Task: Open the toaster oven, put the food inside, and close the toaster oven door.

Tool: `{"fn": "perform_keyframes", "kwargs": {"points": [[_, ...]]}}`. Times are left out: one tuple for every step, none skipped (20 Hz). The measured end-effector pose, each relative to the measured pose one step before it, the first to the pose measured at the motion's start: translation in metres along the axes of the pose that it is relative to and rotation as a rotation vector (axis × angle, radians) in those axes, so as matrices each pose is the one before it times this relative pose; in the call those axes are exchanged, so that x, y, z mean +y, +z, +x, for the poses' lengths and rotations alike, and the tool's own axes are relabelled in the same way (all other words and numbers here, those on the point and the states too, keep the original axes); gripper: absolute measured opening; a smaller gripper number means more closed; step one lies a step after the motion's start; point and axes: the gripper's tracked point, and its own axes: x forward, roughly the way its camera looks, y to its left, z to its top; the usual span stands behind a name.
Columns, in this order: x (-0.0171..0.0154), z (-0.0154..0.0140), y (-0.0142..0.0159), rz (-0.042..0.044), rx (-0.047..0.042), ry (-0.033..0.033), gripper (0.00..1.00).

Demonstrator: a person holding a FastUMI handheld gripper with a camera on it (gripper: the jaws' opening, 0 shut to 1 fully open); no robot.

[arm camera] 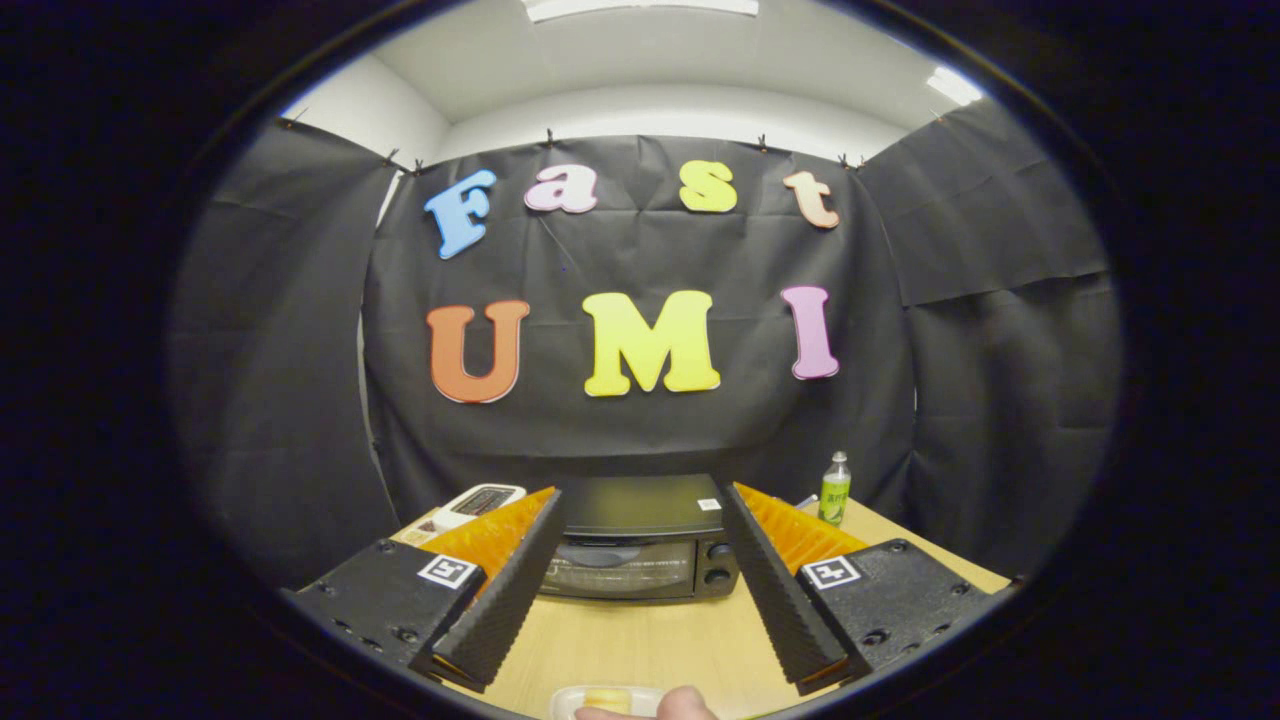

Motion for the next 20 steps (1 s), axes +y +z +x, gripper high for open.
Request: {"fn": "perform_keyframes", "kwargs": {"points": [[0.00728, 0.01416, -0.00303, -0.00485, 0.00848, 0.01005, 1.0], [0.00537, 0.01465, -0.00207, -0.00466, 0.00938, 0.01172, 1.0], [0.00376, 0.01459, -0.00341, -0.00932, 0.00605, 0.00705, 1.0], [0.00449, 0.01409, -0.00301, -0.00447, 0.00704, 0.00608, 1.0], [0.00589, 0.01551, -0.00573, -0.00588, 0.0054, 0.00821, 1.0], [0.00534, 0.01386, -0.00599, -0.00854, 0.00516, 0.00777, 1.0], [0.00329, 0.01532, -0.00594, -0.00719, 0.0074, -0.00076, 1.0], [0.00255, 0.0133, -0.00504, -0.00428, -0.0055, 0.00086, 1.0], [0.00542, 0.01276, -0.00664, 0.00729, 0.00344, 0.01096, 1.0], [0.00524, 0.01211, -0.00859, 0.01859, 0.00735, 0.01624, 1.0], [0.0042, 0.01062, -0.00734, 0.00796, 0.00295, 0.01607, 1.0], [0.00189, 0.00966, -0.00632, 0.00609, 0.00752, 0.00545, 1.0], [-0.0002, 0.00838, -0.00794, 0.00604, 0.00241, 0.00212, 1.0], [-0.00021, 0.00808, -0.00751, 0.00524, 0.00738, -0.00088, 1.0], [-0.00098, 0.00802, -0.00896, 0.0063, 0.00798, -0.00654, 1.0], [-0.00381, 0.00629, -0.0074, -0.00145, 0.00882, -0.01374, 1.0], [-0.00308, 0.00545, -0.00749, -0.00264, 0.00588, -0.01328, 1.0], [-0.00219, 0.00326, -0.00621, -0.00207, 0.00823, -0.00866, 1.0], [0.00072, 0.00228, -0.00672, -0.00549, 0.00209, -0.00137, 1.0], [0.00113, 0.00147, -0.00496, -0.00362, 0.00358, 0.0029, 1.0]]}}
